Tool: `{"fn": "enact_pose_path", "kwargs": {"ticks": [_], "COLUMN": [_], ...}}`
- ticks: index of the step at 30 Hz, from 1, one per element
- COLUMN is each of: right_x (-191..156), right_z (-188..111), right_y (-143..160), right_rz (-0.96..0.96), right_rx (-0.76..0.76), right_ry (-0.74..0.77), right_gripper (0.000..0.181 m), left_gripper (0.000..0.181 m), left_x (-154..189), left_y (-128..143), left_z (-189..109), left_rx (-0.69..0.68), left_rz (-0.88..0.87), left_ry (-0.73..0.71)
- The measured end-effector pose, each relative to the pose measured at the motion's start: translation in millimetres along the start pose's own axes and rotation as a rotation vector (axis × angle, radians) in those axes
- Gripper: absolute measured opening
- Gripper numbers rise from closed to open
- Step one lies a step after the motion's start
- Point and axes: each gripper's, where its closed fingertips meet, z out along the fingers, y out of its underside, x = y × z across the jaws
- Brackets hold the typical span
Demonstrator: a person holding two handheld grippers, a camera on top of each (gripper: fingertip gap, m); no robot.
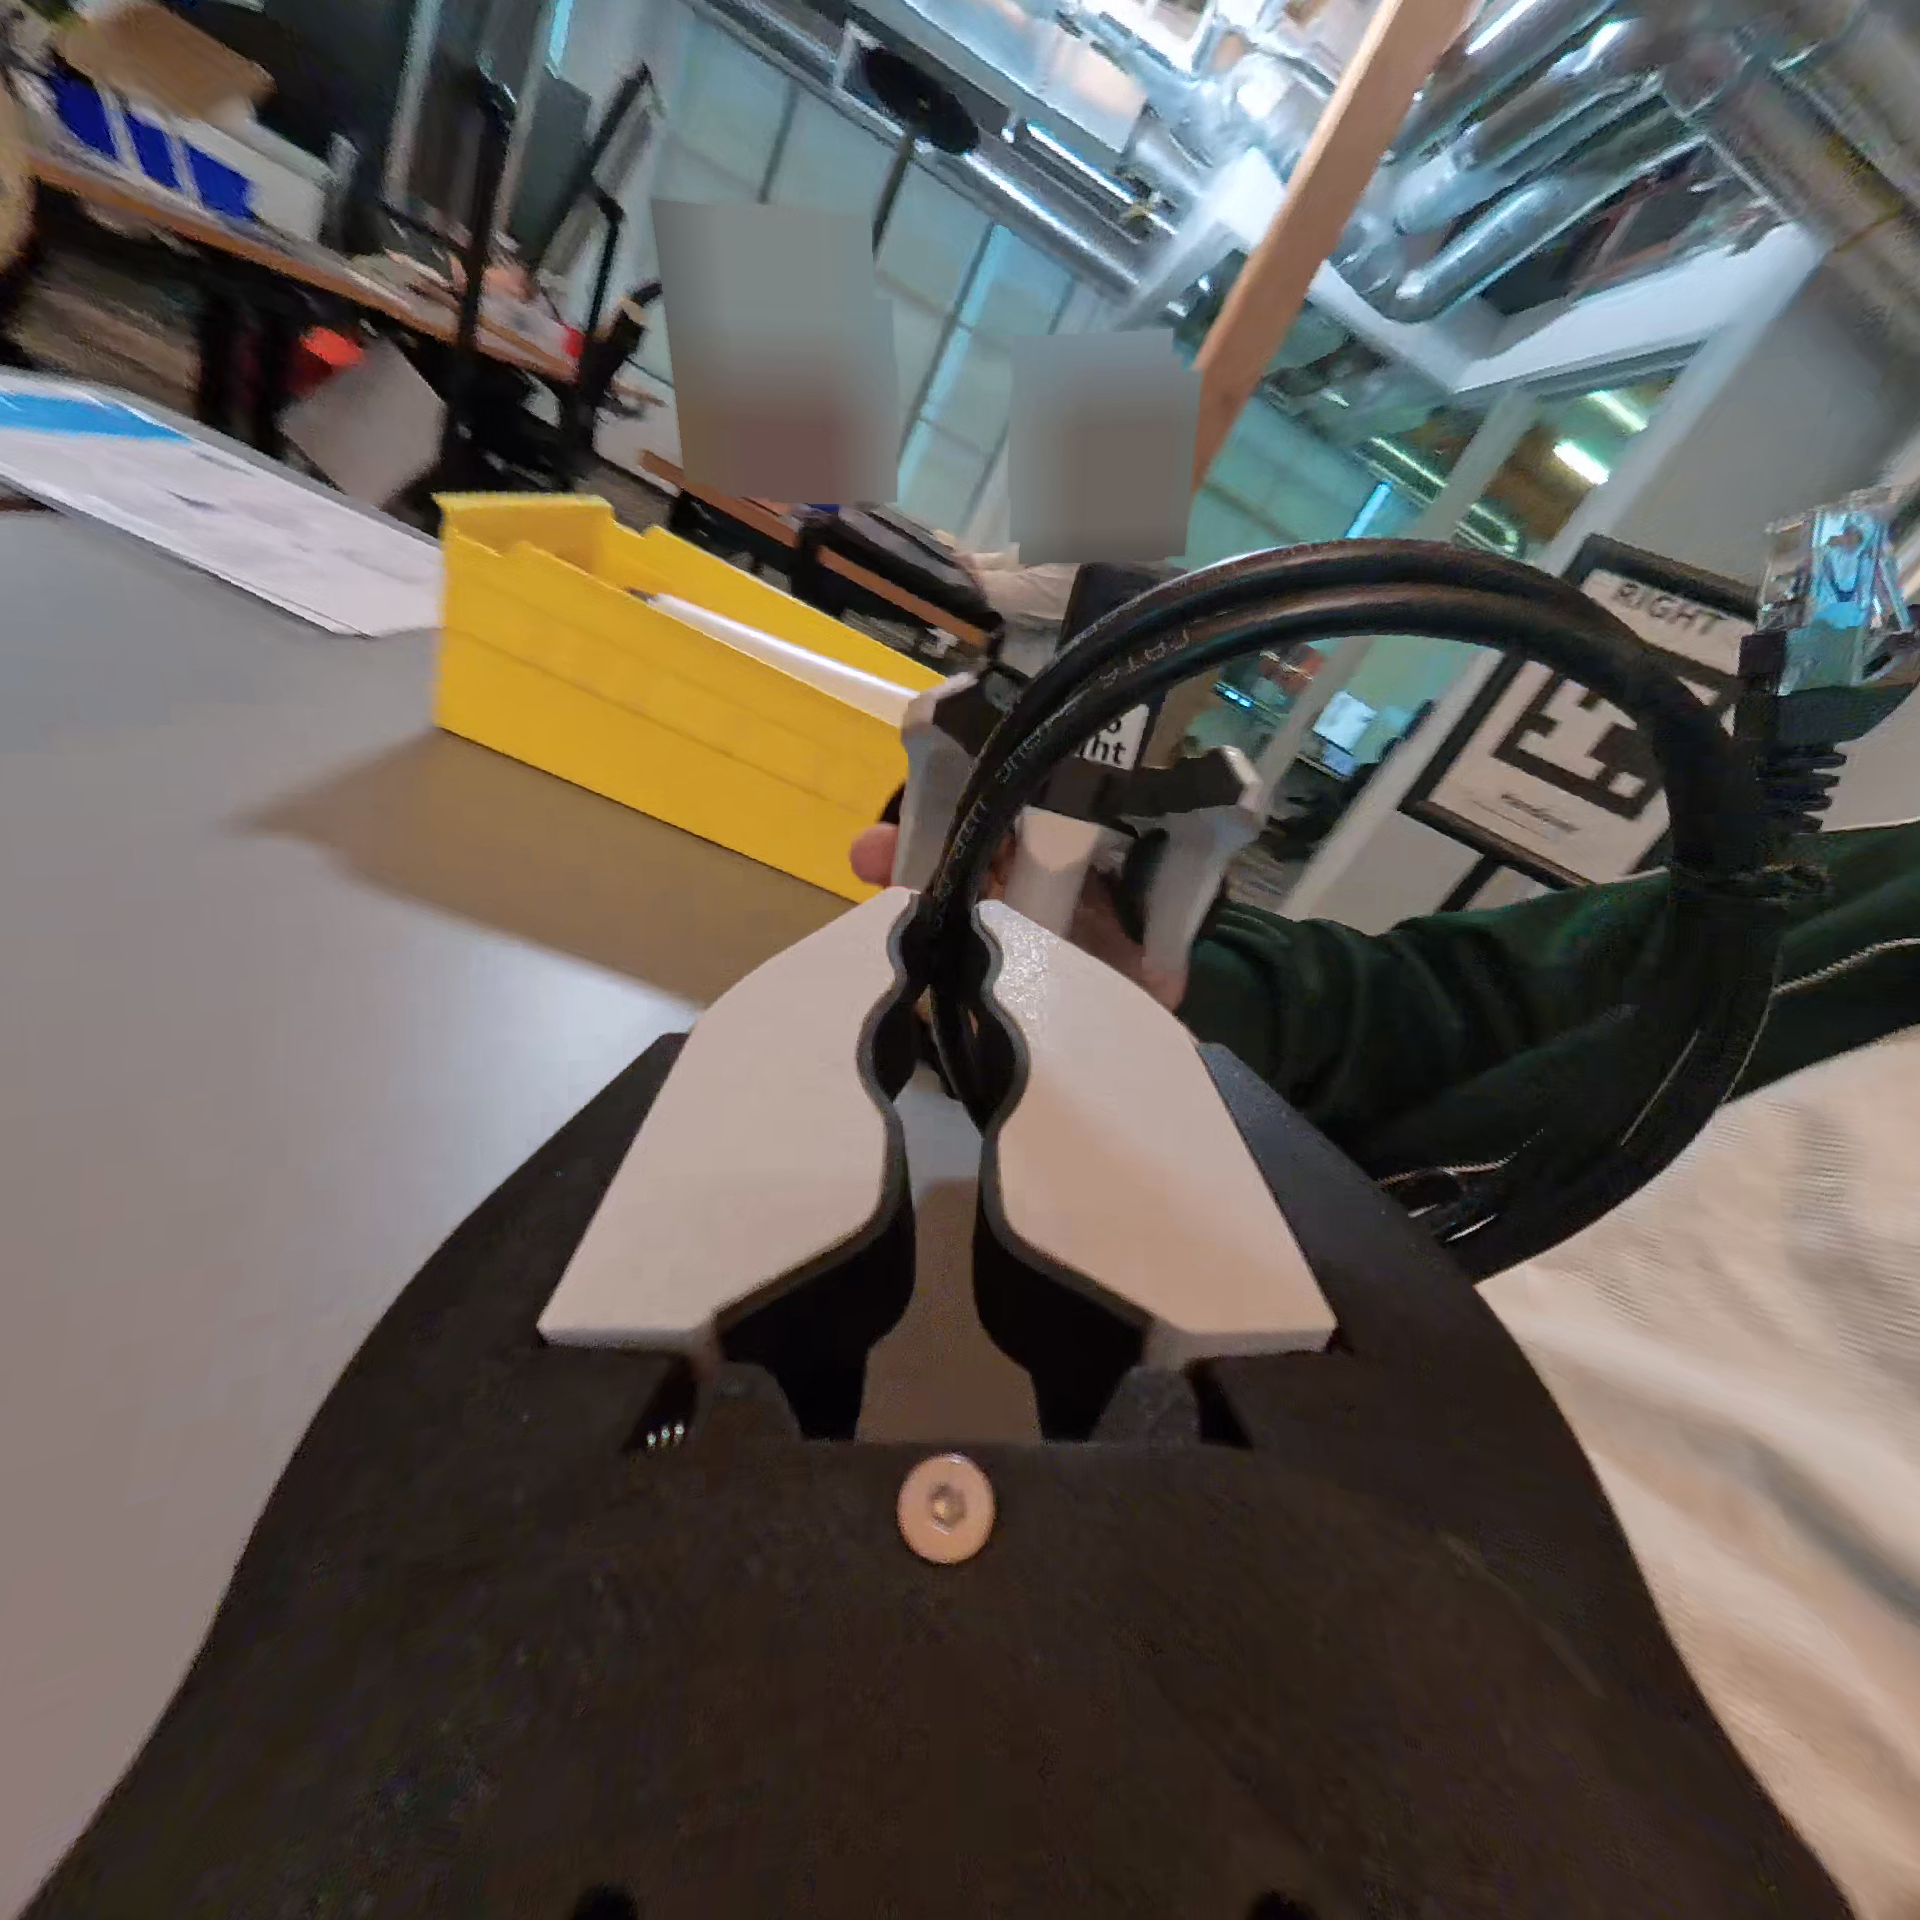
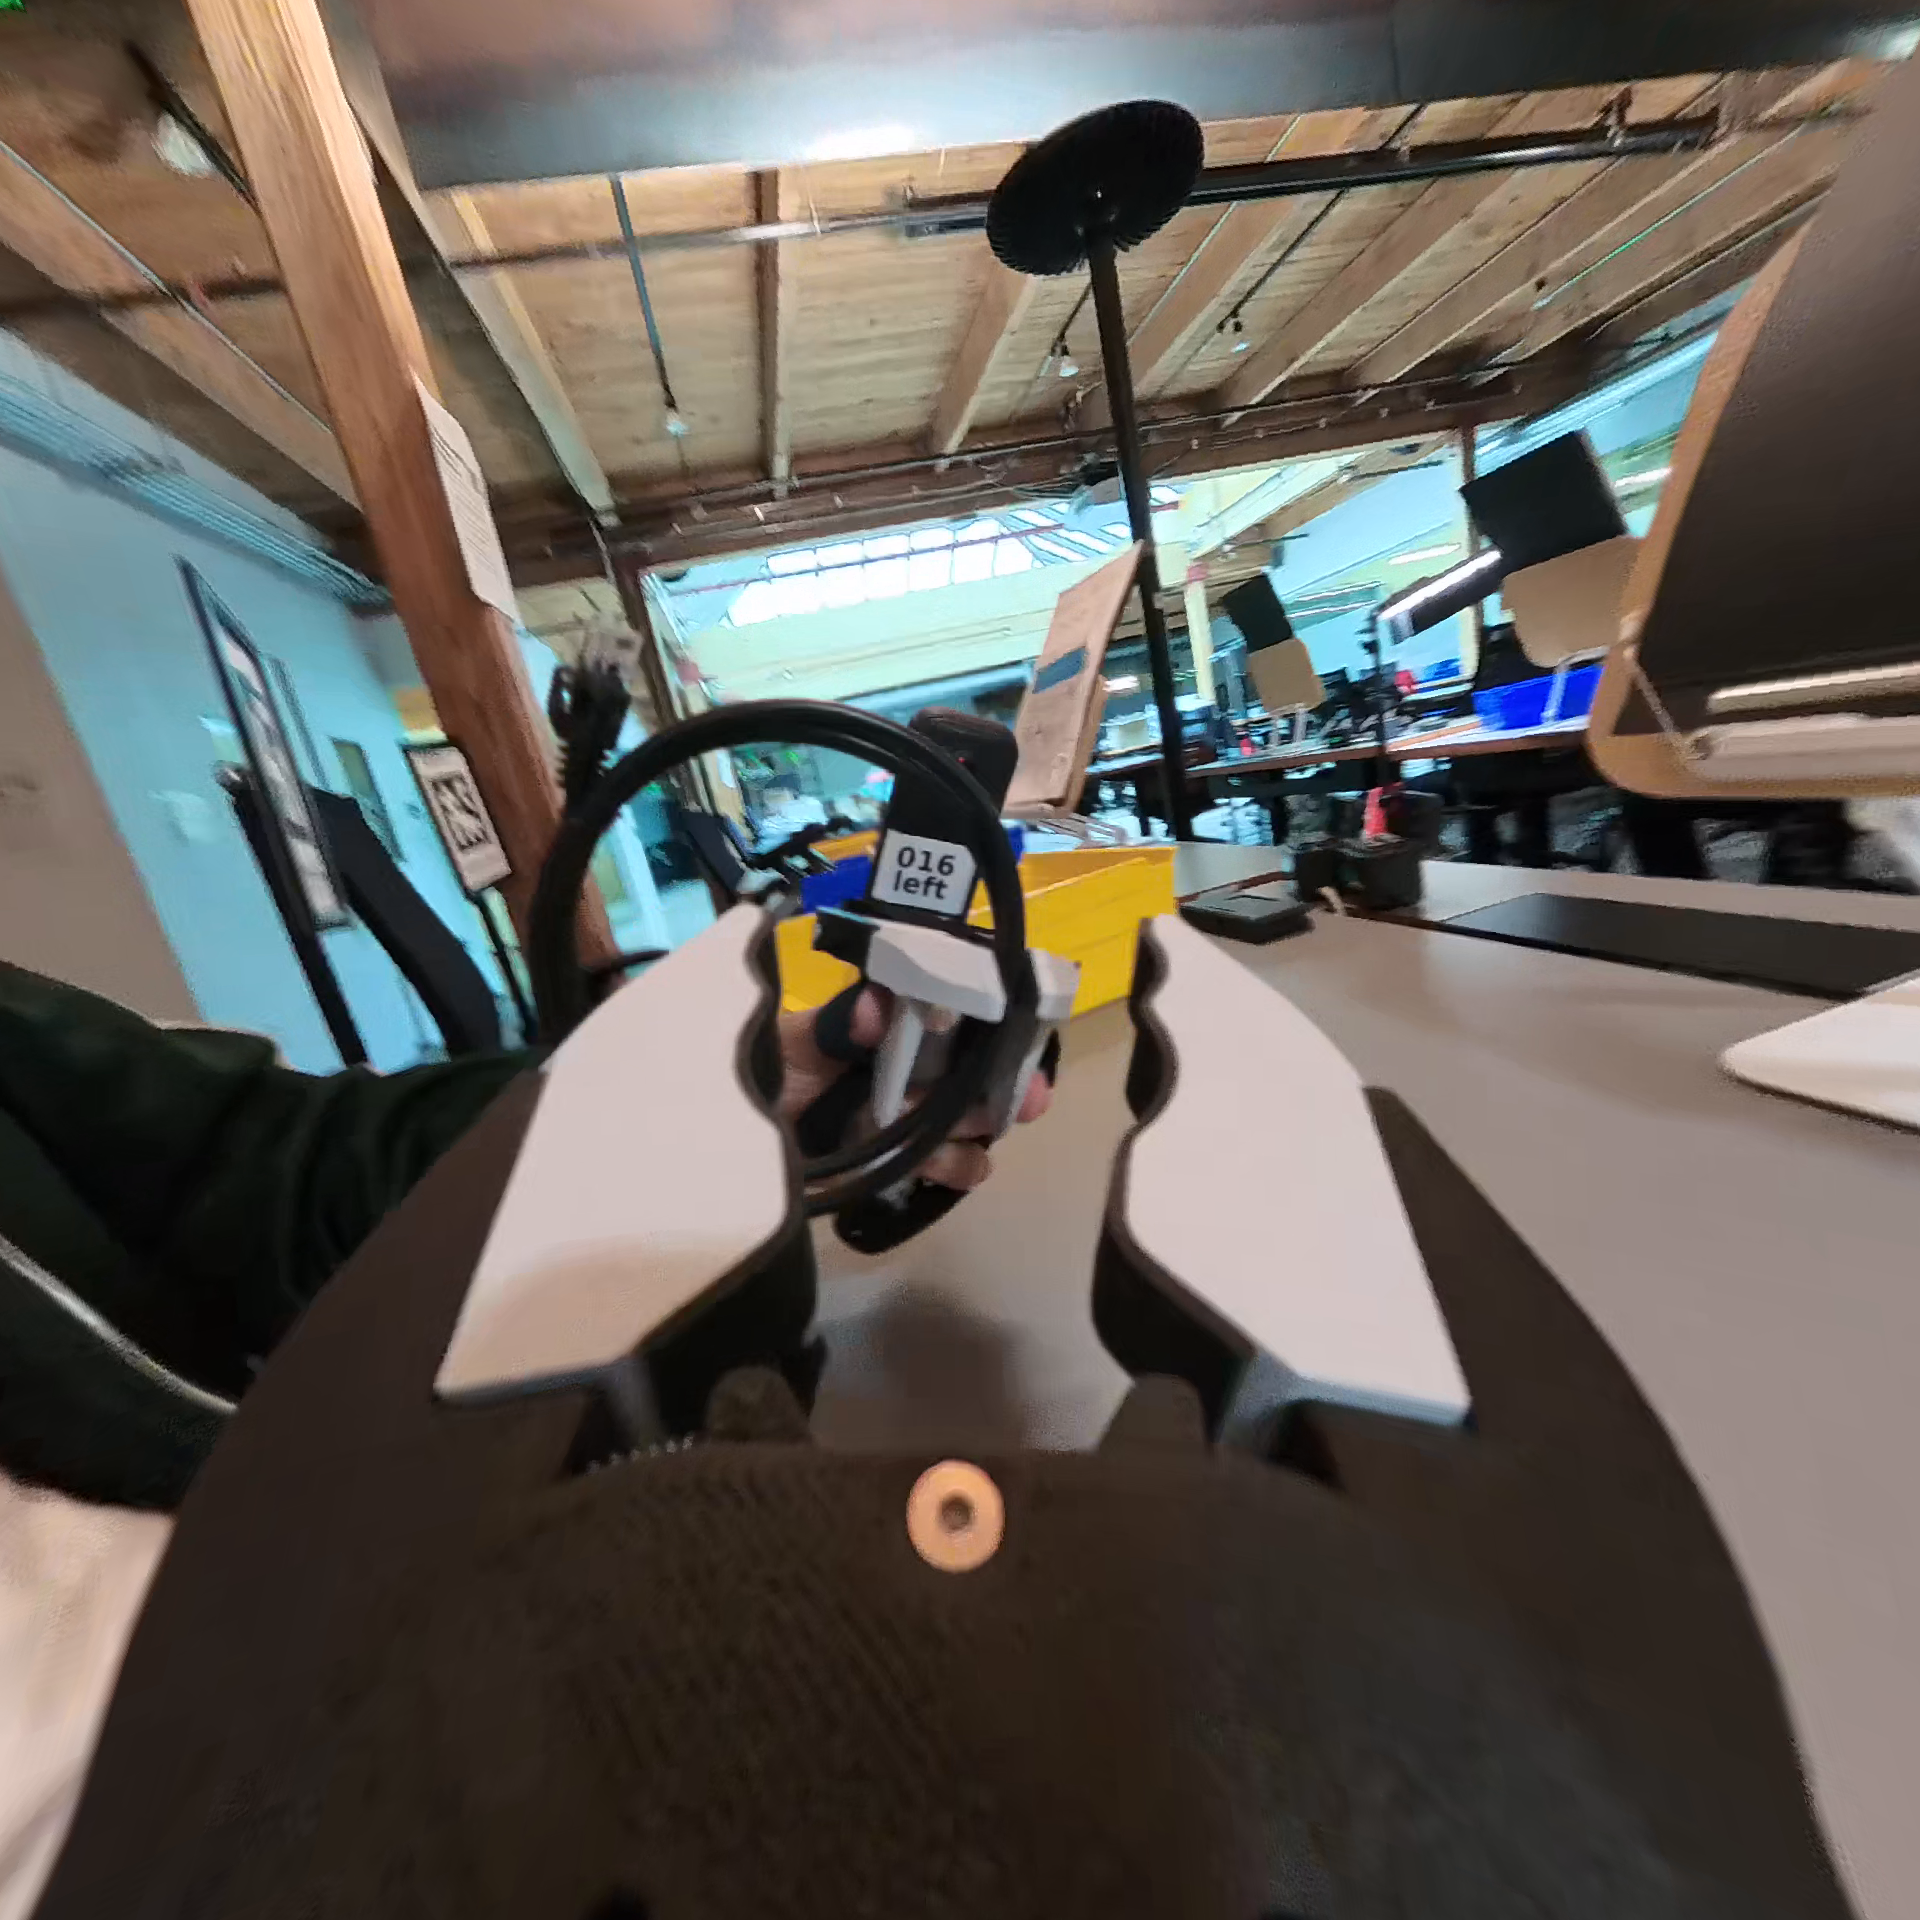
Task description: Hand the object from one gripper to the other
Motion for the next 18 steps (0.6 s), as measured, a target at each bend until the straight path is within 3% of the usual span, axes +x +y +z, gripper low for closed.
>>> {"fn": "enact_pose_path", "kwargs": {"ticks": [2,5,9,11,18], "right_x": [-0.9,-0.8,-11.0,-16.1,-10.4], "right_z": [-1.3,0.3,5.7,6.7,2.4], "right_y": [3.5,9.3,18.9,23.5,16.1], "right_rz": [-0.084,-0.183,-0.211,-0.199,-0.162], "right_rx": [-0.045,-0.093,-0.136,-0.163,-0.177], "right_ry": [0.013,0.041,-0.016,-0.05,-0.021], "right_gripper": [0.043,0.035,0.037,0.019,0.006], "left_gripper": [0.005,0.005,0.006,0.007,0.009], "left_x": [2.2,7.3,17.5,23.0,30.6], "left_y": [10.2,26.1,43.6,50.3,44.7], "left_z": [6.7,16.5,29.3,34.1,36.2], "left_rx": [-0.05,-0.132,-0.22,-0.246,-0.189], "left_rz": [-0.028,-0.023,-0.061,-0.074,-0.095], "left_ry": [0.021,0.042,0.089,0.117,0.173]}}
